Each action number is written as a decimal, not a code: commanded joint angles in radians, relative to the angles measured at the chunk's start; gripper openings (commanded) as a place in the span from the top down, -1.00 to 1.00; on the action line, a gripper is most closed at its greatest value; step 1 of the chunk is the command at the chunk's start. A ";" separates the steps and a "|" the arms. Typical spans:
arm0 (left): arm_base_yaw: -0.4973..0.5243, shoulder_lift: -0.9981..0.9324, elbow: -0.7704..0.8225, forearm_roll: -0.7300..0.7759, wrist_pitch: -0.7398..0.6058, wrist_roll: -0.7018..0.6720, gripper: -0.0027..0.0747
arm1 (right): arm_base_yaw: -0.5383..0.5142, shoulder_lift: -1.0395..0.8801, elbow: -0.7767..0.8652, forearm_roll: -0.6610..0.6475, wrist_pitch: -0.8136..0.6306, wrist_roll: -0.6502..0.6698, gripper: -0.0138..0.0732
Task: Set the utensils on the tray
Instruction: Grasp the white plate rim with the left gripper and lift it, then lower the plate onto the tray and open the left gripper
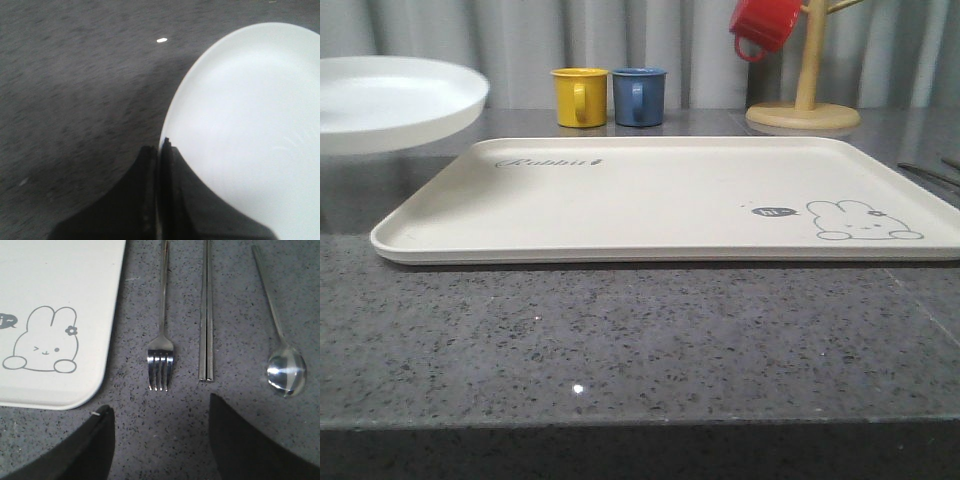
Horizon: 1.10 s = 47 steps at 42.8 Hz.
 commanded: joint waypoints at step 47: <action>-0.458 -0.032 -0.084 0.067 -0.084 -0.023 -0.08 | -0.003 -0.001 -0.035 0.001 -0.064 -0.013 -0.34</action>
